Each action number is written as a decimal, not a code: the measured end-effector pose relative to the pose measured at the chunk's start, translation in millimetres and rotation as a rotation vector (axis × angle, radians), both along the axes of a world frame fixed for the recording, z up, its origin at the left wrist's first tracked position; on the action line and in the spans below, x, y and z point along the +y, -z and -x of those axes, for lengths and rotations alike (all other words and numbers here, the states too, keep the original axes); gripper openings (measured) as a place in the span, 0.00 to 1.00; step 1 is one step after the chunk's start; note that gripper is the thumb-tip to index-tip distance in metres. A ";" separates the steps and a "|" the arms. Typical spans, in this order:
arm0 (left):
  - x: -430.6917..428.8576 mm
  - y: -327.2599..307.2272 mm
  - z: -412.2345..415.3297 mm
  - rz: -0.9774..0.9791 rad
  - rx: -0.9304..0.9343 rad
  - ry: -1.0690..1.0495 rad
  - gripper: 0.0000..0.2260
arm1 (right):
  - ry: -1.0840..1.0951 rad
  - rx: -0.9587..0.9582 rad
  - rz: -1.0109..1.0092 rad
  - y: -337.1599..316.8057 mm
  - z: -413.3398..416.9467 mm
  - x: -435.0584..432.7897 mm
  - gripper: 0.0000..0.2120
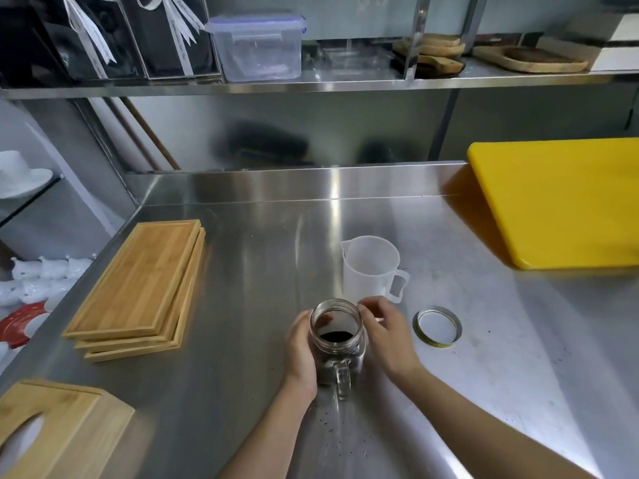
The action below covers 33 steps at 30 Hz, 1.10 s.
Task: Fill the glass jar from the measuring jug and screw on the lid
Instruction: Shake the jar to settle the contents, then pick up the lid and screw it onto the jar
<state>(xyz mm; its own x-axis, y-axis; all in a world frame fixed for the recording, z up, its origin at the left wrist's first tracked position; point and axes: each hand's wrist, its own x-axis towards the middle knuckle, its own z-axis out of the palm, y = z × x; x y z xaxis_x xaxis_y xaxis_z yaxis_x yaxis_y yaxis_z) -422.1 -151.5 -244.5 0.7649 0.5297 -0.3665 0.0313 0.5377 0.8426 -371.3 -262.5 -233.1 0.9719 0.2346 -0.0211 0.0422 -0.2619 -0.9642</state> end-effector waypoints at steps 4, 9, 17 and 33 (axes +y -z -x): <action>3.8 5.9 -3.2 -0.065 -0.055 0.014 0.13 | -0.094 -0.023 0.324 -8.9 -25.8 -25.2 0.08; 9.0 13.2 -5.5 -0.101 -0.070 0.050 0.11 | -0.001 -0.068 0.741 -4.2 -48.2 -59.1 0.07; 11.2 16.7 -5.8 -0.098 -0.067 0.080 0.15 | -0.012 0.011 1.073 10.8 -58.5 -86.4 0.31; 12.6 21.3 -6.6 -0.085 -0.039 0.076 0.17 | 0.099 -0.036 0.603 -40.8 -83.2 -94.4 0.39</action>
